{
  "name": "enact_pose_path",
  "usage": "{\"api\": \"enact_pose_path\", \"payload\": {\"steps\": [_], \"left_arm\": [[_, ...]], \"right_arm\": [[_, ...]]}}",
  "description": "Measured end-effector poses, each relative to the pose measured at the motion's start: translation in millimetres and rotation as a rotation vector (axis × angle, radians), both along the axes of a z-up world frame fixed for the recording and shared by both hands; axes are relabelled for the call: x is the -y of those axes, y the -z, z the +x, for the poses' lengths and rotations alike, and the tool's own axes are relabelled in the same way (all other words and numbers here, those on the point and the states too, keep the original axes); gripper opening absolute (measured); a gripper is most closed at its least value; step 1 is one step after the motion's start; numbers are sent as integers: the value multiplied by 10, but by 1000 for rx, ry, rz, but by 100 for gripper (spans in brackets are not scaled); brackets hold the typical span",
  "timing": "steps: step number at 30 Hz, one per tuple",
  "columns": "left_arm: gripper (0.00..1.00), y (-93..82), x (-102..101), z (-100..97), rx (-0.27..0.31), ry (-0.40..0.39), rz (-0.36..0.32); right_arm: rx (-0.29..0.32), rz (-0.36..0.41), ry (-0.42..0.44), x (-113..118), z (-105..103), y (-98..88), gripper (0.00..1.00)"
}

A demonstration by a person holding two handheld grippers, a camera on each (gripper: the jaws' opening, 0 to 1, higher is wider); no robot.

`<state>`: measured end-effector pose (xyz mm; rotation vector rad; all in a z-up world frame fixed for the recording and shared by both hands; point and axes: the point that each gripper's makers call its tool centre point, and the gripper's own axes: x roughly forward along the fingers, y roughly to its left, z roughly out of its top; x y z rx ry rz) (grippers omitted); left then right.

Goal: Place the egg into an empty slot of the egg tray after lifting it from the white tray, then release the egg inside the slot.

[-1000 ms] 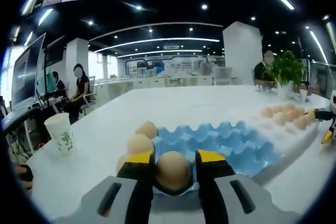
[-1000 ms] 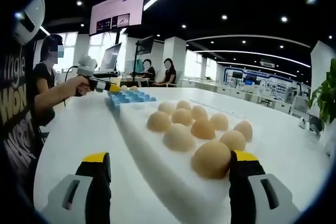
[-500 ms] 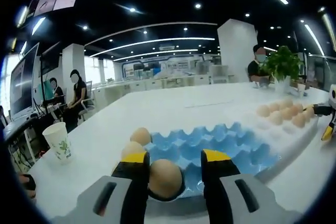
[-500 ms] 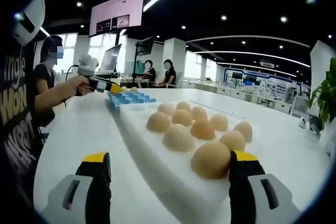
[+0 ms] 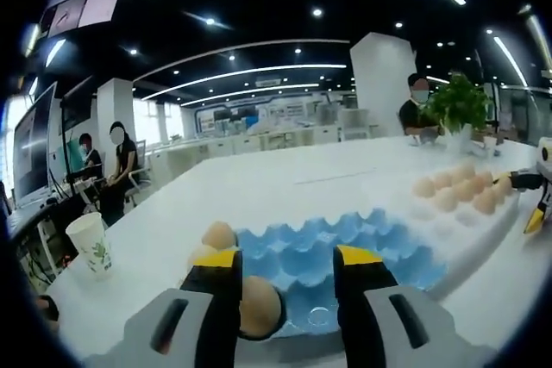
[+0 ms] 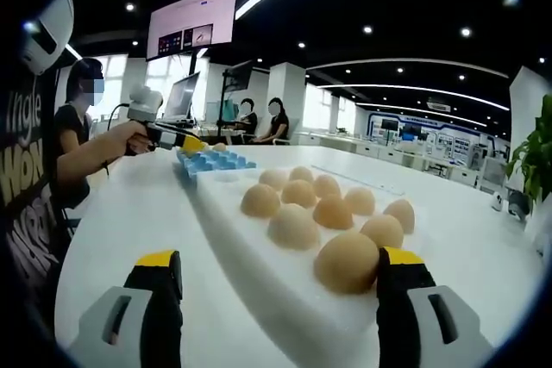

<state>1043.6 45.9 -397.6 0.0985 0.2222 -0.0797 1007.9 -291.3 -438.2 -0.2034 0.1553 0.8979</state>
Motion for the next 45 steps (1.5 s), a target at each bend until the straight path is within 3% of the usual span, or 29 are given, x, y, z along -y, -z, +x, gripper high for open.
{"api": "enact_pose_path", "payload": {"steps": [28,45], "left_arm": [[43,-48,782,182,16,168,-55],[43,-51,1060,176,8,232,-64]], "right_arm": [[1,9,2,7,-22,-13,98],[2,12,1,23,-39,-19,98]]}}
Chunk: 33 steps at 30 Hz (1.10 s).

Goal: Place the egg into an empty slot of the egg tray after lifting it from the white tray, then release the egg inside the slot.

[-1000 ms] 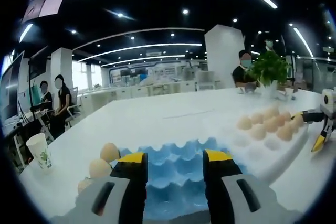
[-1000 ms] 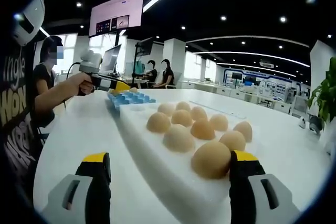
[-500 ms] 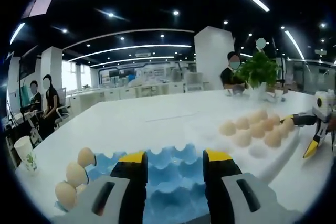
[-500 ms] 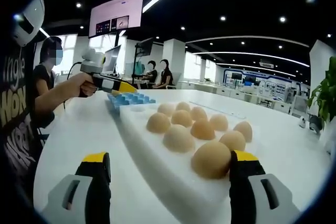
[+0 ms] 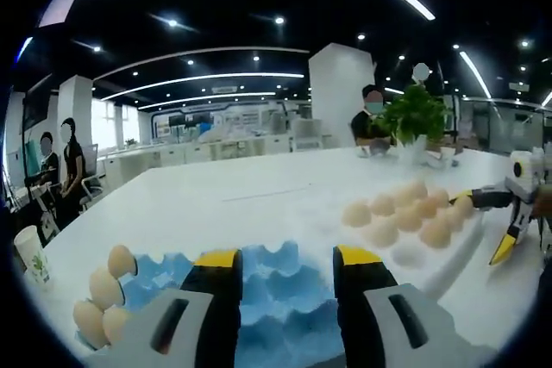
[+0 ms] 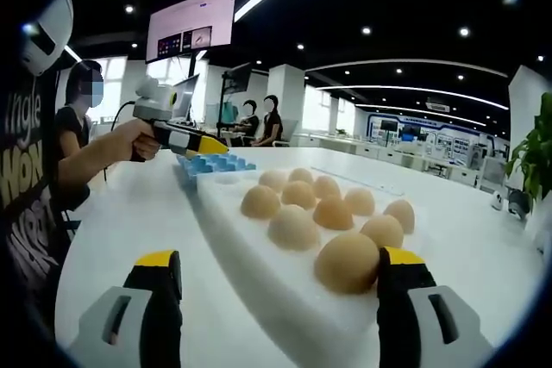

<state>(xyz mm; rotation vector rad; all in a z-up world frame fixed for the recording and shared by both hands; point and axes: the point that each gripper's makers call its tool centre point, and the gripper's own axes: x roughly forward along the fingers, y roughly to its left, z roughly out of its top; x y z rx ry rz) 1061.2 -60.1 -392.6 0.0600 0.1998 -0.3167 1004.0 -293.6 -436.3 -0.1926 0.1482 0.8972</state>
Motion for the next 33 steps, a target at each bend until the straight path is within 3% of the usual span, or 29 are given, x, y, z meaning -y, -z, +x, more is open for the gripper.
{"api": "enact_pose_path", "payload": {"steps": [25,33], "left_arm": [[43,76,523,-1,-34,127,25],[44,100,600,22,-40,154,35]], "right_arm": [[-2,-2,-2,-8,-14,3,99],[-1,-8,-2,-10,-8,9,99]]}}
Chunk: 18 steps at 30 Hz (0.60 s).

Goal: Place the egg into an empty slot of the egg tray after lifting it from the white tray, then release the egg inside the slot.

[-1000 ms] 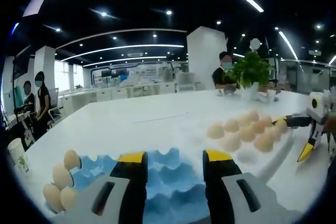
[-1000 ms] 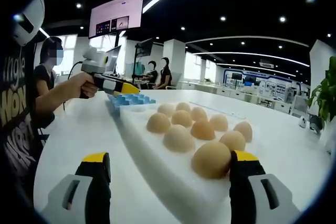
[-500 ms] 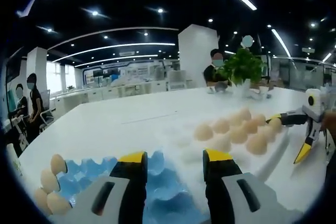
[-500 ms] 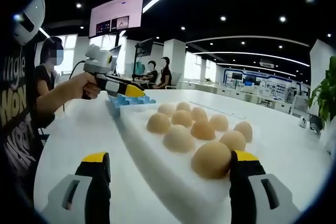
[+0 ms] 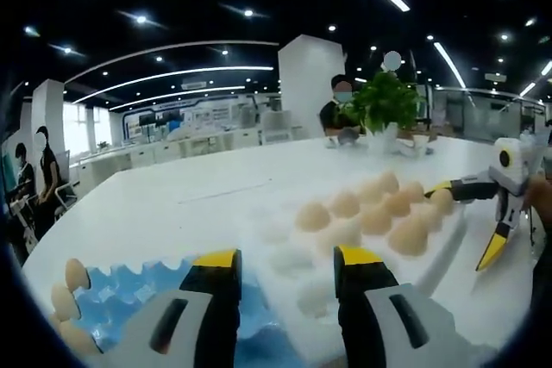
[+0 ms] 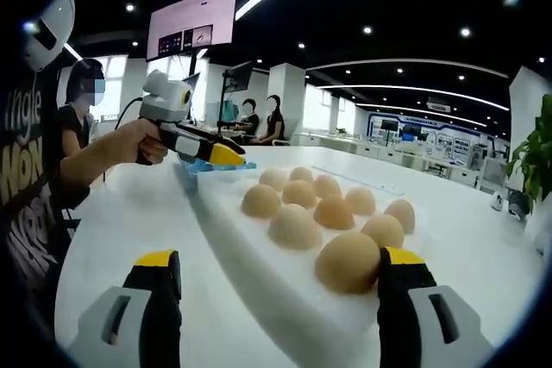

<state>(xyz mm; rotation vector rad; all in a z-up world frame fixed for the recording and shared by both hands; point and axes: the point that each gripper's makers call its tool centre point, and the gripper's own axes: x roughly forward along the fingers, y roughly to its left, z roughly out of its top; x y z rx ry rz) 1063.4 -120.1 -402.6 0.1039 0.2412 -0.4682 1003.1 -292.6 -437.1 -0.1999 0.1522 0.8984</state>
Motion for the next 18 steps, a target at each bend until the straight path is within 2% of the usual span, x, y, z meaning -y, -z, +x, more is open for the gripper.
{"api": "enact_pose_path", "payload": {"steps": [3,18], "left_arm": [[44,5,-9,61,-2,11,5],[44,72,357,150,-18,88,2]], "right_arm": [[0,1,0,-2,6,0,99],[2,1,1,-5,31,8,99]]}}
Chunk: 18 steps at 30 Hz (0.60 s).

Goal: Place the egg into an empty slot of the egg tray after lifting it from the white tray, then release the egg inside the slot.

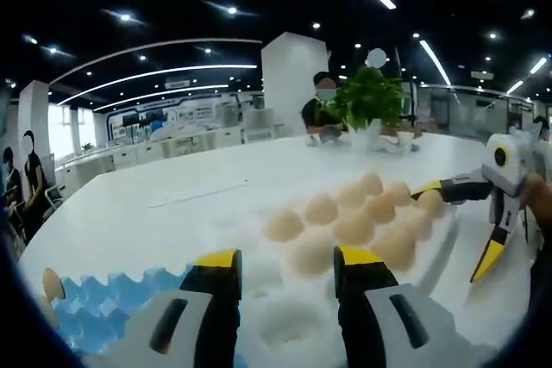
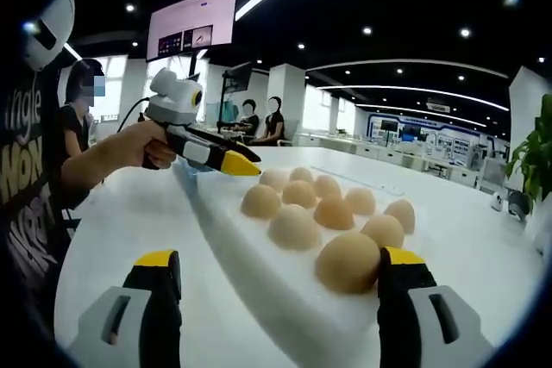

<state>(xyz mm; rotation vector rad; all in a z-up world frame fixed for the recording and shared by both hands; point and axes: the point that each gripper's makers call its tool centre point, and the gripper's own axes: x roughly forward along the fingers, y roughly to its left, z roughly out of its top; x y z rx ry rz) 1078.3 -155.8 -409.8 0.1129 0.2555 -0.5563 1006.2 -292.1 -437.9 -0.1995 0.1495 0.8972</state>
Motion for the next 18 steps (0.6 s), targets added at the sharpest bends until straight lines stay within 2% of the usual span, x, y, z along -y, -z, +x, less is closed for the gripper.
{"api": "enact_pose_path", "payload": {"steps": [18], "left_arm": [[44,106,278,47,-32,54,10]], "right_arm": [[4,9,0,3,-10,-9,99]]}}
